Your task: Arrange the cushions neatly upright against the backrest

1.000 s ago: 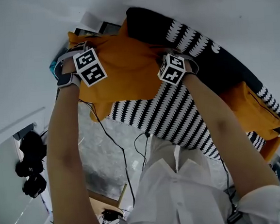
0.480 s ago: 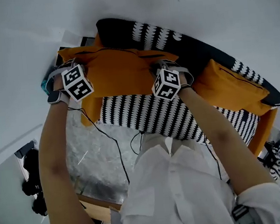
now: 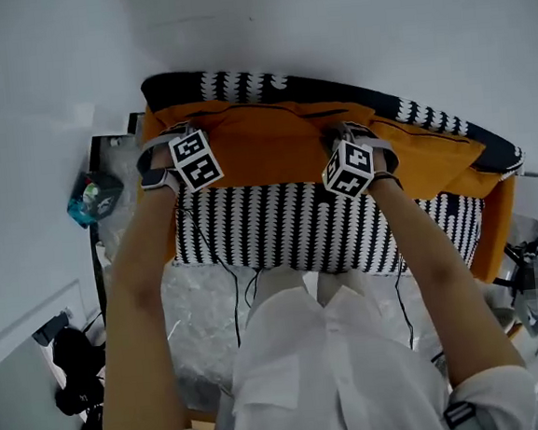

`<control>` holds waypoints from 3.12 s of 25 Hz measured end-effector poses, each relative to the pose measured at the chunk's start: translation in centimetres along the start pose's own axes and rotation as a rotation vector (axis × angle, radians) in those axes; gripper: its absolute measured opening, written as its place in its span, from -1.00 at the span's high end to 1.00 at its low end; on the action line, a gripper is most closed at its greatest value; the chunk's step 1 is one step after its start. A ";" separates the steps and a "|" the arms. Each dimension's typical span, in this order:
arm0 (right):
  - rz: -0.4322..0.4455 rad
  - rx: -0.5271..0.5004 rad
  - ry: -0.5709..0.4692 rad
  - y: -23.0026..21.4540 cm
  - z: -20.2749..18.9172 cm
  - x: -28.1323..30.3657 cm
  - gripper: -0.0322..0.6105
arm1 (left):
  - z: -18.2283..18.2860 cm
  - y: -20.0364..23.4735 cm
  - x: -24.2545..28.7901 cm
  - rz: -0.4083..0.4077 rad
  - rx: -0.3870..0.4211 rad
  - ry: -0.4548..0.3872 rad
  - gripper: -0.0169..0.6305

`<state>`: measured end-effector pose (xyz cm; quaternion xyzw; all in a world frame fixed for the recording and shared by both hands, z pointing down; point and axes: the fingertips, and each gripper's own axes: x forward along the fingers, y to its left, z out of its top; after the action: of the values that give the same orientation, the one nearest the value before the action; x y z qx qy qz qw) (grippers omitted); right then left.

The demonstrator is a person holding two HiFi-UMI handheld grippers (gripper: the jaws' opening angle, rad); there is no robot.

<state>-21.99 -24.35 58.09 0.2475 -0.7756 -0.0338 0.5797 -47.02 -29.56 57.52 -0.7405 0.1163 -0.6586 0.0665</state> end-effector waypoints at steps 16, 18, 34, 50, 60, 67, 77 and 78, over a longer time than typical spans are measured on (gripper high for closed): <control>0.074 0.043 0.044 2.7 3.1 7.7 0.79 | -5.5 3.6 7.5 0.067 -0.164 0.126 0.81; 0.076 0.059 0.038 2.5 3.3 8.0 0.77 | -5.6 3.8 7.7 0.048 -0.188 0.112 0.75; 0.080 0.173 0.036 0.3 2.7 4.4 0.44 | -4.5 2.9 3.8 0.015 -0.216 0.051 0.36; 0.044 0.947 -0.442 1.4 -2.6 -13.6 0.67 | 7.7 -5.4 -12.5 -0.108 -0.923 -0.748 0.66; -0.039 1.048 -0.668 6.4 -9.2 -26.1 0.86 | 17.0 -15.8 -23.1 -0.015 -0.932 -0.973 0.89; -0.085 1.058 -0.736 11.3 -14.4 -33.9 0.87 | 19.4 -21.9 -29.3 0.062 -1.040 -1.140 0.90; -0.190 0.995 -0.844 14.1 -19.3 -44.5 0.88 | 23.3 -29.7 -36.4 0.103 -1.050 -1.299 0.90; -0.191 0.985 -0.851 14.3 -19.4 -45.0 0.88 | 23.4 -30.3 -37.0 0.111 -1.044 -1.305 0.90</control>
<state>0.11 11.75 29.57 0.5166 -0.8365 0.1789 0.0360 -25.20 7.97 26.72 -0.9020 0.3806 0.0450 -0.1986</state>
